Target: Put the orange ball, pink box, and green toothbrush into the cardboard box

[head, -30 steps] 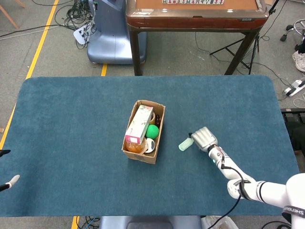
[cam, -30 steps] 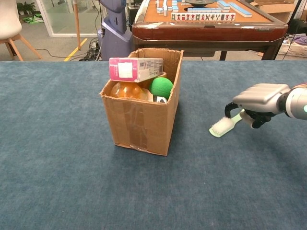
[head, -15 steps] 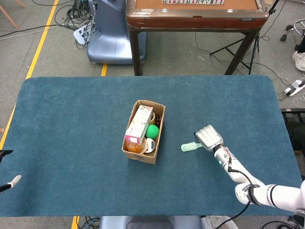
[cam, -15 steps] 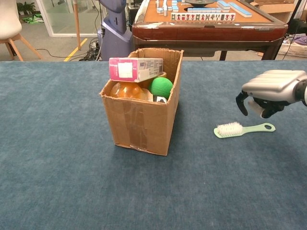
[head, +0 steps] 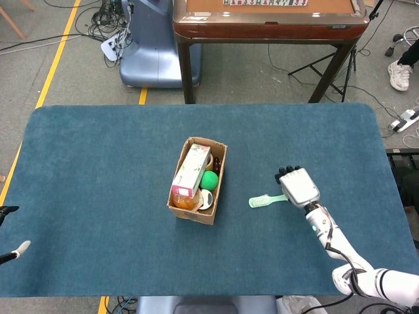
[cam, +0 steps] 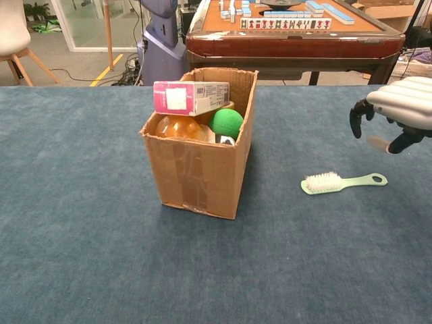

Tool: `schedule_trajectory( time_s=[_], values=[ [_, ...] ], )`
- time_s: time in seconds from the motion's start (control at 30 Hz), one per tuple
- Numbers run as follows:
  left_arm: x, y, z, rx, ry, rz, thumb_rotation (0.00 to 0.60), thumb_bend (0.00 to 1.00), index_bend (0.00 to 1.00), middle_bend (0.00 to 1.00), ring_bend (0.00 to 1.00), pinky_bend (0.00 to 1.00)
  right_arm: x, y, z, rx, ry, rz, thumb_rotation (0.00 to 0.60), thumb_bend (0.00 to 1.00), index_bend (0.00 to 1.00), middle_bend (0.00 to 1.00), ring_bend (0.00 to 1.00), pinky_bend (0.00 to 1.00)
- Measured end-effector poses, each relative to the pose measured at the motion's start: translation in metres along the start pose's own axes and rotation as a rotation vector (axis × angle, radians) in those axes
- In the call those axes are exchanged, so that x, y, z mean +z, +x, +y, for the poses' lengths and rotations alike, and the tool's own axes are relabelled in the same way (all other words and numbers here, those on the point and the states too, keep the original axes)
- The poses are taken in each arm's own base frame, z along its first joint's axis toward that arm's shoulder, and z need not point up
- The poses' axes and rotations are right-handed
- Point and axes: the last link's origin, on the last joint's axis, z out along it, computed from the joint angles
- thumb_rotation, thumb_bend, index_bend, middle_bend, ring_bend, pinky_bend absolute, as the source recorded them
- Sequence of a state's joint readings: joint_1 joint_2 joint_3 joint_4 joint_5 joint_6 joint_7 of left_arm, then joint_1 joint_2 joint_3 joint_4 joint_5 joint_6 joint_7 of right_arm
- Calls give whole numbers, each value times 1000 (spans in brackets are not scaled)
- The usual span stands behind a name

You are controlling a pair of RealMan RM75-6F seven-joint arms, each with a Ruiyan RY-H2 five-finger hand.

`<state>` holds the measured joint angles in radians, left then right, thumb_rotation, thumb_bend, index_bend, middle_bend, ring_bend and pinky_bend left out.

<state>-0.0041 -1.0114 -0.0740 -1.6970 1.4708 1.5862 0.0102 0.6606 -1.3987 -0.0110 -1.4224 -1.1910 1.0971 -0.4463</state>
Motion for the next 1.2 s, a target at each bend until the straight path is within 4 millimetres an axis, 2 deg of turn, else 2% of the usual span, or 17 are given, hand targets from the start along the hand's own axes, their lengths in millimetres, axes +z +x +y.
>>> schedule_trajectory(
  time_s=[0.13, 0.2, 0.37, 0.47, 0.63, 0.77, 1.0, 1.2],
  values=[
    [0, 0, 0, -1, -1, 0, 600, 112, 258, 278, 259, 415, -1, -10, 3, 10, -13, 4, 600, 360, 470, 92, 13, 72],
    [0, 0, 0, -1, 0, 0, 600, 112, 258, 278, 258, 416, -1, -15, 3, 14, -16, 7, 600, 326, 470, 73, 1, 48],
    [0, 0, 0, -2, 1, -1, 600, 112, 258, 278, 259, 416, -1, -27, 3, 28, -18, 10, 600, 194, 470, 39, 0, 19],
    [0, 0, 0, -4, 0, 0, 600, 112, 258, 278, 259, 416, -2, -35, 0, 40, -22, 6, 600, 65, 454, 18, 0, 5],
    [0, 1, 0, -6, -2, 0, 600, 112, 258, 278, 259, 416, -3, -44, -4, 98, -39, 7, 600, 33, 448, 17, 0, 4],
    [0, 1, 0, -8, -2, 1, 600, 112, 258, 278, 259, 416, -2, -50, -7, 128, -56, 2, 600, 77, 448, 17, 0, 3],
    [-1, 2, -1, -12, -3, 2, 600, 112, 258, 278, 259, 416, 2, -55, -13, 198, -89, -37, 600, 266, 448, 17, 0, 4],
    [-1, 2, -1, -14, -3, 4, 600, 112, 258, 278, 259, 416, 8, -56, -20, 273, -108, -68, 600, 372, 448, 17, 0, 3]
  ],
)
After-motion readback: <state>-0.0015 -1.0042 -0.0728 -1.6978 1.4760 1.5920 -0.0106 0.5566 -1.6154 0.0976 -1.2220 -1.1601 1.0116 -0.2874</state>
